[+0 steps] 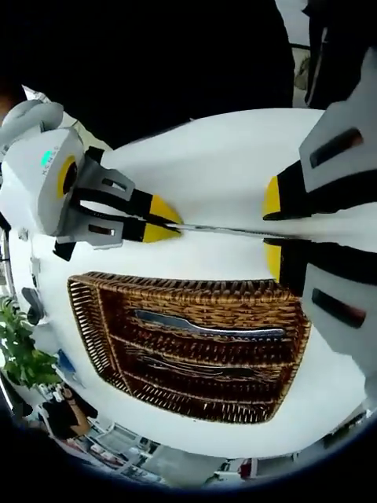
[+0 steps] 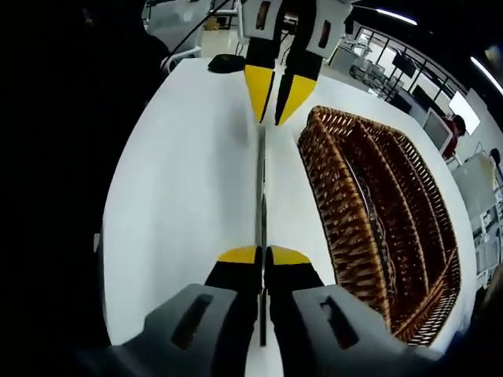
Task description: Arrange the knives, forks, and spoons in their matching storage slots by inserting each utensil handle-first until every utensil is classified and aligned in the correct compartment
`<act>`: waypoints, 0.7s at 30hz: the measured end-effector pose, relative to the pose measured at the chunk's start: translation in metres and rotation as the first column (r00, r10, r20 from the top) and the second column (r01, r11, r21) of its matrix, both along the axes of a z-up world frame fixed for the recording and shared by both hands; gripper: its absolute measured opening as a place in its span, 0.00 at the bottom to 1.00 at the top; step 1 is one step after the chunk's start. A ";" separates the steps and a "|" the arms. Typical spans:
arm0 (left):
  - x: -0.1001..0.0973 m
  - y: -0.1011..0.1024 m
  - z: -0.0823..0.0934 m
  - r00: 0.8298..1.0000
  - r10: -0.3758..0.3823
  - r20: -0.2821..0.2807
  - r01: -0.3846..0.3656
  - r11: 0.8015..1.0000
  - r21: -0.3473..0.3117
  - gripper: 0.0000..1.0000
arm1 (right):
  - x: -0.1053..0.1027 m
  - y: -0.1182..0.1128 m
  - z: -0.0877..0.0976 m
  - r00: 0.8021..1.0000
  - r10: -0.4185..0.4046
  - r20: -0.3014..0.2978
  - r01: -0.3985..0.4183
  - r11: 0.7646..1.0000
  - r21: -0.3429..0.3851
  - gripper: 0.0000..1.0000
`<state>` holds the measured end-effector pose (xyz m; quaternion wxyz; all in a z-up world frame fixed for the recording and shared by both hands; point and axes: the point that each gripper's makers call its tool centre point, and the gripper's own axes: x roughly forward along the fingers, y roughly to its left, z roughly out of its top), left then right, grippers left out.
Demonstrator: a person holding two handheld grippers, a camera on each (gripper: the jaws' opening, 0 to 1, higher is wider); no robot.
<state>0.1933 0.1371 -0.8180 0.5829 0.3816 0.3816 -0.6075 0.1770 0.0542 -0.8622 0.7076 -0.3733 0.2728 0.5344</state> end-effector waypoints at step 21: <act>0.052 0.032 0.086 0.785 0.620 0.002 -0.546 0.693 -0.470 1.00 | 0.011 -0.014 0.047 0.995 0.029 0.096 -0.027 0.999 -0.017 0.01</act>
